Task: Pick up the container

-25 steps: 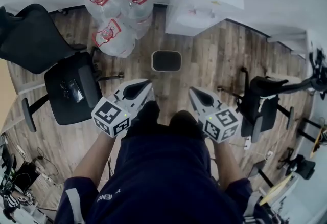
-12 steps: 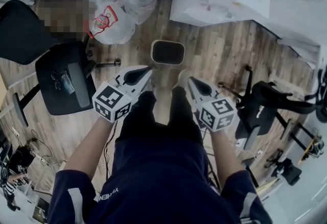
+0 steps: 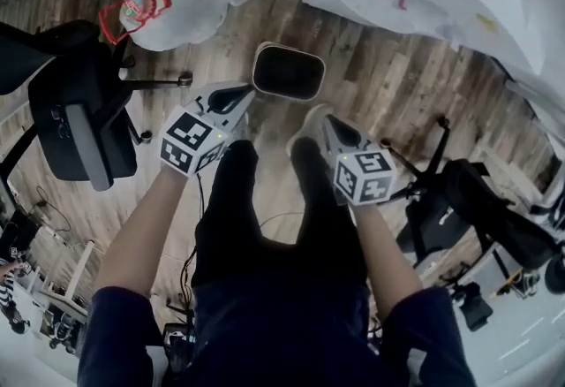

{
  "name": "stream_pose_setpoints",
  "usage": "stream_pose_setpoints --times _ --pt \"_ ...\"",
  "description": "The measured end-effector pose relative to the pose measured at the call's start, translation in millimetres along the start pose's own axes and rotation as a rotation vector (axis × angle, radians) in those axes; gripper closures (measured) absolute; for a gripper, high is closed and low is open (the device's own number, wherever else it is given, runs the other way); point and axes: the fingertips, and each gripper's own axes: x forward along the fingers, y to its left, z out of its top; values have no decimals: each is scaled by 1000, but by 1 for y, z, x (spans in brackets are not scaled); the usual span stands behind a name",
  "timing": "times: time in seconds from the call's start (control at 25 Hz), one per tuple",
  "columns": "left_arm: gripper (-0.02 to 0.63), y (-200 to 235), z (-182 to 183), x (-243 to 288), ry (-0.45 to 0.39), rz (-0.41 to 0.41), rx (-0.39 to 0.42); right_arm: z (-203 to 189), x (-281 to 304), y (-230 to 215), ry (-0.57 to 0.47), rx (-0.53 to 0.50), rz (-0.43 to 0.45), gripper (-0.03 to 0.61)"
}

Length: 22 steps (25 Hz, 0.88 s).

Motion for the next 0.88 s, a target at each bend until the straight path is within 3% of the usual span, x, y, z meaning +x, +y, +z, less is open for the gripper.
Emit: stream_pose_setpoints --times 0.2,0.44,0.56,0.72,0.88 --pt "583 58 -67 77 103 40 -18 -34 87 -51 62 91 -35 561" --pt "502 115 -137 156 205 62 6 -95 177 -97 130 182 -81 560" --pt "468 138 -171 187 285 94 50 -127 207 -124 163 238 -110 494" --pt "436 161 -209 223 370 141 61 -171 238 -158 216 328 -143 455" --pt "420 181 -224 257 416 173 107 -192 270 -174 247 369 -132 402"
